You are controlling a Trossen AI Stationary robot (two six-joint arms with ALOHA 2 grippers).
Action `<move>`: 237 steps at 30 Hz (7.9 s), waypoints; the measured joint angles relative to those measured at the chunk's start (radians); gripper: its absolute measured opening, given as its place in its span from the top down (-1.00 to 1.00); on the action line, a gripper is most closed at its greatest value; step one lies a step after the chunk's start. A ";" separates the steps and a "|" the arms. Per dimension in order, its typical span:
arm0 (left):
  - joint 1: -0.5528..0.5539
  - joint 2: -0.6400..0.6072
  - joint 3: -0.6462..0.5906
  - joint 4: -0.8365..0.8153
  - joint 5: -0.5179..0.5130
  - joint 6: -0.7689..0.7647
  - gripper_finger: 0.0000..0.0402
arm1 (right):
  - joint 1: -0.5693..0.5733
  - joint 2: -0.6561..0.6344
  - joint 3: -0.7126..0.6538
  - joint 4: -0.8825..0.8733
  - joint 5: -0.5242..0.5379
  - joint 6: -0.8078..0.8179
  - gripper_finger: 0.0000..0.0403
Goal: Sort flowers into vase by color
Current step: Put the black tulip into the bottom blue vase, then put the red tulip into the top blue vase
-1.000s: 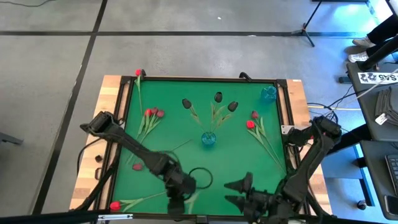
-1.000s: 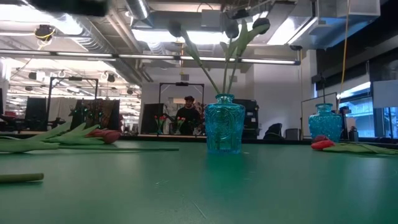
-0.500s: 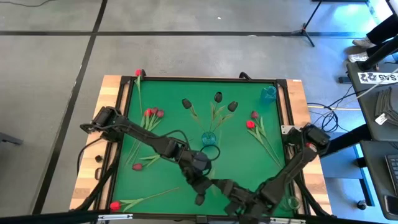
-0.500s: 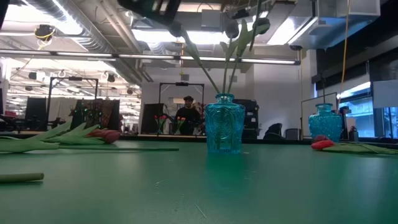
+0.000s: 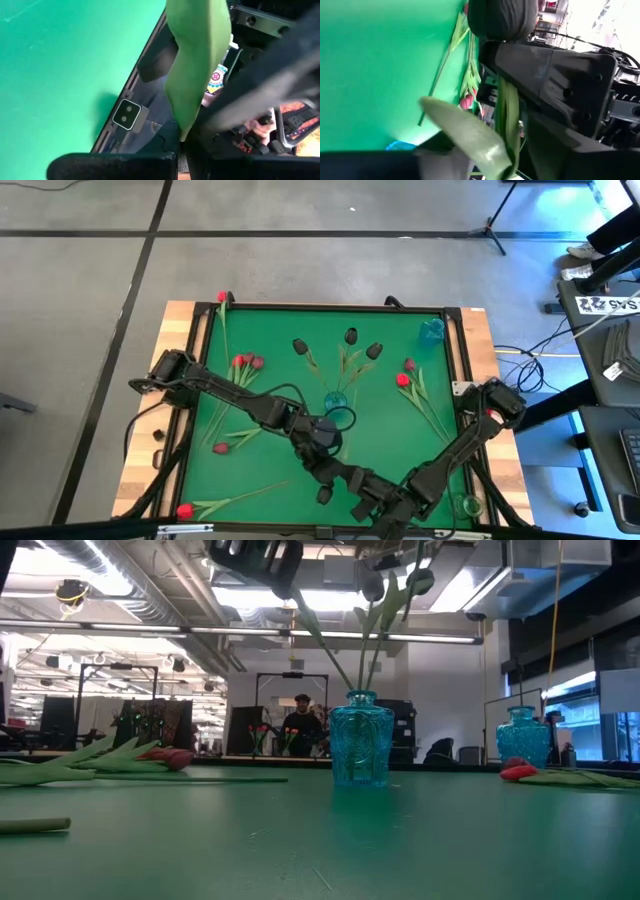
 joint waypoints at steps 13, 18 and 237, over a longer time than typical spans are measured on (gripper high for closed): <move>-0.058 0.000 0.017 0.019 -0.052 0.140 0.65 | 0.050 0.000 0.001 0.020 0.050 0.025 0.89; -0.113 -0.012 0.087 -0.044 -0.125 0.296 0.44 | 0.078 0.000 0.002 0.039 0.064 0.057 0.94; -0.113 -0.746 -1.179 1.188 -0.703 1.123 0.98 | -1.531 -1.047 -0.611 0.491 -0.328 0.872 1.00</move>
